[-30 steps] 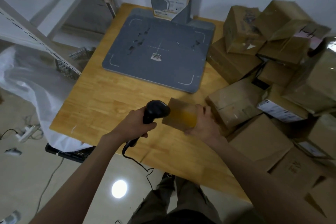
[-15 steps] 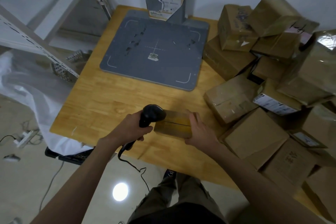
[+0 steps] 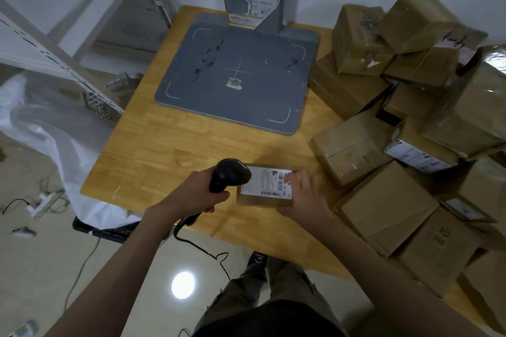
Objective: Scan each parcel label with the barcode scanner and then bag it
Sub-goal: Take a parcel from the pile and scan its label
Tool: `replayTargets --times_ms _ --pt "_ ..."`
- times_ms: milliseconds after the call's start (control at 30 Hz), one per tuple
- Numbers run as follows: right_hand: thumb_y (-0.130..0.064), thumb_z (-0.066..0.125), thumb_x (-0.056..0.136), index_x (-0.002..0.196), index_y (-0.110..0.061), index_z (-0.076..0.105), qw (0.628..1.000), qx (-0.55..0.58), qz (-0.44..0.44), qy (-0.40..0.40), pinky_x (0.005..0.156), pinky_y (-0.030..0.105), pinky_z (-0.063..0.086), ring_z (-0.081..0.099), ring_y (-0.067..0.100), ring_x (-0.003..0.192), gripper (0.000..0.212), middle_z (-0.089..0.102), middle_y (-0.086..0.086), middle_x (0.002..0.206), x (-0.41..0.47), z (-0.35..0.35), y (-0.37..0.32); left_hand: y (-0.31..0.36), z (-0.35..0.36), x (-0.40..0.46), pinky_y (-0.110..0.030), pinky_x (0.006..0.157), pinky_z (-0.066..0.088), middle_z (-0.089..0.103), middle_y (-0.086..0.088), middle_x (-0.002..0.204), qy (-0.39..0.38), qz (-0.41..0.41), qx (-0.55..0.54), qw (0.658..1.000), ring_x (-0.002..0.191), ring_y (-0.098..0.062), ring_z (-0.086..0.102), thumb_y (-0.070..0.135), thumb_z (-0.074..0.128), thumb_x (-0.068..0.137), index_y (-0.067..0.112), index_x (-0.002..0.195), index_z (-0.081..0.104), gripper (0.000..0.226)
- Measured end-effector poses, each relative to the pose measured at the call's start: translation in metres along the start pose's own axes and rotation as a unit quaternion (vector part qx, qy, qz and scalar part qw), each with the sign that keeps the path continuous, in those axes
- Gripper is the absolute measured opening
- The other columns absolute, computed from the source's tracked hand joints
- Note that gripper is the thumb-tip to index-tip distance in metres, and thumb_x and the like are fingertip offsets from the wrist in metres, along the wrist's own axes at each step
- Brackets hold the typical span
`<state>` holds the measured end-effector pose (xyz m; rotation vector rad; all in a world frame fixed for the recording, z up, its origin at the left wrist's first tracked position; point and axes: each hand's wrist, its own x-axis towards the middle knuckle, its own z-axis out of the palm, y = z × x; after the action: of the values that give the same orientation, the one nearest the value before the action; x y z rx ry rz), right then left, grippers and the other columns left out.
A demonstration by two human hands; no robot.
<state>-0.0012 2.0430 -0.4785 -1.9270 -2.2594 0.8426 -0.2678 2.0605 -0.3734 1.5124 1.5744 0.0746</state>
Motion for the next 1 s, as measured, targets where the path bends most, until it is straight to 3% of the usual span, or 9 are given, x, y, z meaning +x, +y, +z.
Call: replayTargets --times_ms 100,200,367,467,633,1000 --pt "-0.036 0.089 0.067 0.155 -0.021 0.015 0.997 0.043 0.017 -0.065 0.102 0.045 0.046 0.027 0.028 0.142 0.116 0.007 0.003 0.163 0.015 -0.010 -0.001 0.001 -0.002 -0.002 -0.022 0.056 0.052 0.068 0.003 0.077 -0.008 0.011 0.013 1.000 0.054 -0.010 0.067 0.016 0.072 0.085 0.028 0.114 0.057 0.034" --pt "-0.031 0.092 0.063 0.159 -0.015 0.002 0.991 0.066 0.014 -0.114 0.105 0.042 0.043 0.029 0.027 0.143 0.132 0.006 0.003 0.164 0.027 -0.013 0.004 0.004 -0.005 -0.003 -0.028 0.060 0.056 0.068 0.007 0.082 -0.029 0.040 0.041 0.998 0.062 -0.008 0.066 0.016 0.071 0.083 0.033 0.118 0.057 0.041" --pt "-0.031 0.093 0.061 0.157 -0.011 0.010 0.992 0.062 -0.001 -0.113 0.102 0.038 0.047 0.037 0.024 0.136 0.129 0.012 0.001 0.156 0.030 -0.009 0.011 0.014 -0.005 0.001 -0.038 0.070 0.055 0.066 0.012 0.083 -0.063 0.069 0.121 0.988 0.074 -0.008 0.063 0.019 0.068 0.079 0.033 0.113 0.059 0.038" --pt "-0.030 0.093 0.061 0.156 -0.015 0.013 0.991 0.070 -0.009 -0.110 0.100 0.041 0.049 0.041 0.024 0.133 0.126 0.013 0.001 0.155 0.030 -0.009 0.013 0.027 -0.003 0.003 -0.035 0.065 0.052 0.063 0.015 0.079 -0.062 0.087 0.158 0.982 0.071 -0.007 0.061 0.016 0.066 0.080 0.048 0.104 0.047 0.044" --pt "-0.031 0.094 0.060 0.156 -0.016 0.015 0.992 0.072 -0.016 -0.104 0.097 0.043 0.051 0.043 0.025 0.132 0.125 0.015 0.000 0.156 0.028 -0.009 0.015 0.039 0.002 0.012 -0.035 0.058 0.047 0.065 0.006 0.084 -0.049 0.105 0.197 0.974 0.073 -0.015 0.061 0.014 0.064 0.083 0.027 0.115 0.057 0.036" --pt "-0.033 0.094 0.059 0.157 -0.017 0.013 0.992 0.066 -0.018 -0.104 0.100 0.042 0.049 0.042 0.025 0.134 0.127 0.013 -0.001 0.157 0.028 -0.008 0.018 0.045 0.004 0.017 -0.027 0.052 0.038 0.054 0.016 0.074 -0.039 0.108 0.234 0.966 0.064 -0.006 0.052 0.016 0.062 0.086 0.026 0.115 0.056 0.032"
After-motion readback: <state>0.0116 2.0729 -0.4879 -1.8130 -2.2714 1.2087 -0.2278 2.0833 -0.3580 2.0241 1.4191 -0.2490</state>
